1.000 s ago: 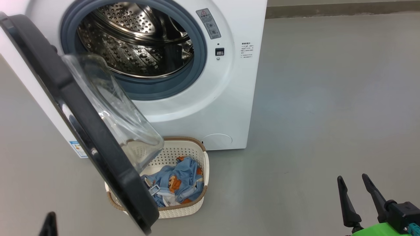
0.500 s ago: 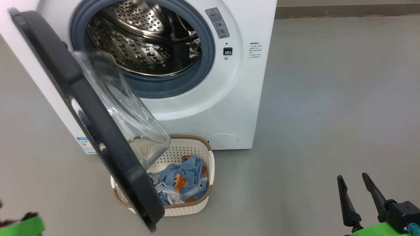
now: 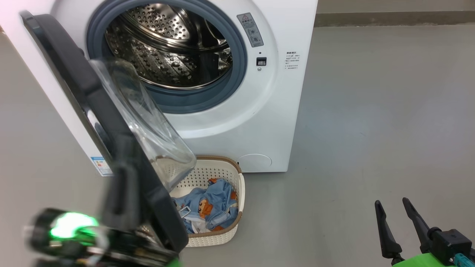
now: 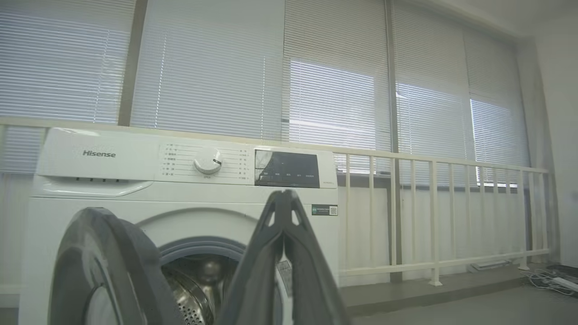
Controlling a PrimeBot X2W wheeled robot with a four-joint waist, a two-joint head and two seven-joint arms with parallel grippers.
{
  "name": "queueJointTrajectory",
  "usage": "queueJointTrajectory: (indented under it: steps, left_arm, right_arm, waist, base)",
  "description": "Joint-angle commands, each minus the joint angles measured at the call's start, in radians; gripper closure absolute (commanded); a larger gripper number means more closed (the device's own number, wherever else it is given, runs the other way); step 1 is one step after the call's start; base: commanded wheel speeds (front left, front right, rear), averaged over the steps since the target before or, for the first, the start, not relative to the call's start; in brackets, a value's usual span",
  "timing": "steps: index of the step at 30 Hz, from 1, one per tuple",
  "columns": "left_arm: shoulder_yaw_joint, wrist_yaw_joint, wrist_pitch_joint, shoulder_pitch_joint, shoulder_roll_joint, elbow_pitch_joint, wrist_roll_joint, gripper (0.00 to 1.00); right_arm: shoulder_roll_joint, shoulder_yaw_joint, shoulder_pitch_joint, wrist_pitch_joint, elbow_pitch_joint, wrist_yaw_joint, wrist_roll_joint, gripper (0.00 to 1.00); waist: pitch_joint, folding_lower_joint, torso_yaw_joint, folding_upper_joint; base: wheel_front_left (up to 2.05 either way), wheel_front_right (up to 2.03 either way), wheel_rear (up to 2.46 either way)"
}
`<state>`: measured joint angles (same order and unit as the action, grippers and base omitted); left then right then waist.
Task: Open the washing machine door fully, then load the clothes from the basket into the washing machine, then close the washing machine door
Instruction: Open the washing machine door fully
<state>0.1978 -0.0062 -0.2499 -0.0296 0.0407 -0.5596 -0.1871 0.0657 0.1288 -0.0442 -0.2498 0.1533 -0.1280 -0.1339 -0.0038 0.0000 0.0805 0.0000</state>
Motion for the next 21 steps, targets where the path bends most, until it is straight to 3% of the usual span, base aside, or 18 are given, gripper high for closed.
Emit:
queueJointTrajectory:
  steps: [1, 5, 9, 21]
  left_arm:
    - [-0.003, -0.005, 0.013, -0.022, 0.009, -0.02, 0.006, 1.0]
    - [0.124, 0.004, 0.05, 0.003, 0.009, 0.055, -0.036, 1.0]
    - [0.187, 0.026, 0.098, 0.027, 0.009, 0.145, -0.079, 1.0]
    - [0.193, 0.103, 0.151, 0.046, 0.01, 0.301, -0.089, 1.0]
  right_arm:
    - [0.006, -0.03, 0.005, -0.012, -0.02, -0.003, 0.003, 0.0]
    - [0.003, -0.036, 0.008, -0.012, -0.017, -0.003, 0.003, 0.0]
    - [0.002, -0.04, 0.011, -0.012, -0.016, -0.003, 0.0, 0.0]
    - [-0.001, -0.028, 0.006, -0.012, -0.015, -0.003, -0.003, 0.0]
  waist:
    - [0.0, 0.0, 0.0, 0.0]
    - [0.004, 0.0, -0.004, 0.0]
    - [0.006, 0.0, -0.01, 0.0]
    - [0.01, 0.0, 0.001, 0.0]
  base:
    - [0.0, 0.0, 0.0]
    - [0.0, 0.0, 0.0]
    - [0.0, 0.0, 0.0]
    - [0.0, 0.0, 0.0]
